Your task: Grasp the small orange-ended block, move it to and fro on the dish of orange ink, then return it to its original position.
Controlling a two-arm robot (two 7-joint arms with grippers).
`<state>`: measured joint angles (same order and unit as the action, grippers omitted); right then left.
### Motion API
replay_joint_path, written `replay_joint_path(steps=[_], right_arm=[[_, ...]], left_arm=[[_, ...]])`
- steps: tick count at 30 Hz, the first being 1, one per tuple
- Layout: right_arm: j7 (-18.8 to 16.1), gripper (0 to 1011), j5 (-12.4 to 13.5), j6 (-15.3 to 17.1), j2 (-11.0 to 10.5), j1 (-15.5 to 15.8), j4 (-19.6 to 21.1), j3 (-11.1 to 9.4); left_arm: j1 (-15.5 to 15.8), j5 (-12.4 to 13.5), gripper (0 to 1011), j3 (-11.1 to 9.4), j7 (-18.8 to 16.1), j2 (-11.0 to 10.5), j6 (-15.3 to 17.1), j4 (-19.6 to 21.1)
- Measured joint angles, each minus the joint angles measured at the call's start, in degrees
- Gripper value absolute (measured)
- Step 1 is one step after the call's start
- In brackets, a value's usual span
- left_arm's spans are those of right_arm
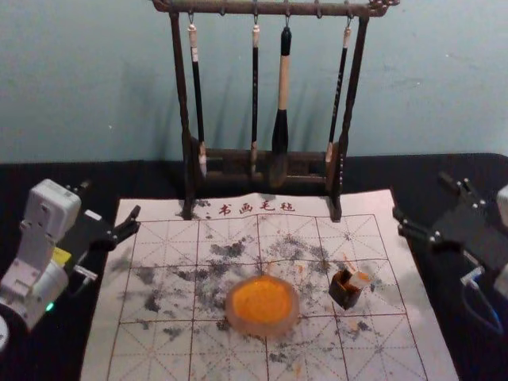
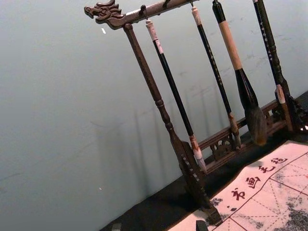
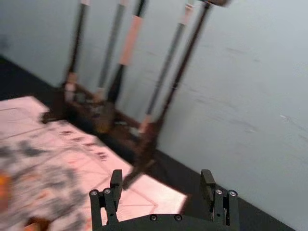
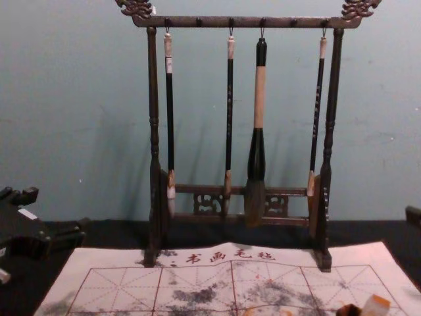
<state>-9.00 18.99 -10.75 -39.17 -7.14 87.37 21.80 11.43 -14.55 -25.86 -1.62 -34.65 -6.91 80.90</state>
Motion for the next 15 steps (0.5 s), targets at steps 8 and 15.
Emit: replay_joint_path(steps=[8,15], right_arm=[[-9.4,1003,4.4,-2.44,-6.27,6.14,5.69,-2.02],[-15.23,1003,6.68,-3.18,-8.57,8.92,7.28,-2.38]], left_arm=[[0.0,0.0,1001,0.0,0.0,0.0,0.0,0.0],[0.0,0.0,1001,0.0,0.0,0.0,0.0,0.0]])
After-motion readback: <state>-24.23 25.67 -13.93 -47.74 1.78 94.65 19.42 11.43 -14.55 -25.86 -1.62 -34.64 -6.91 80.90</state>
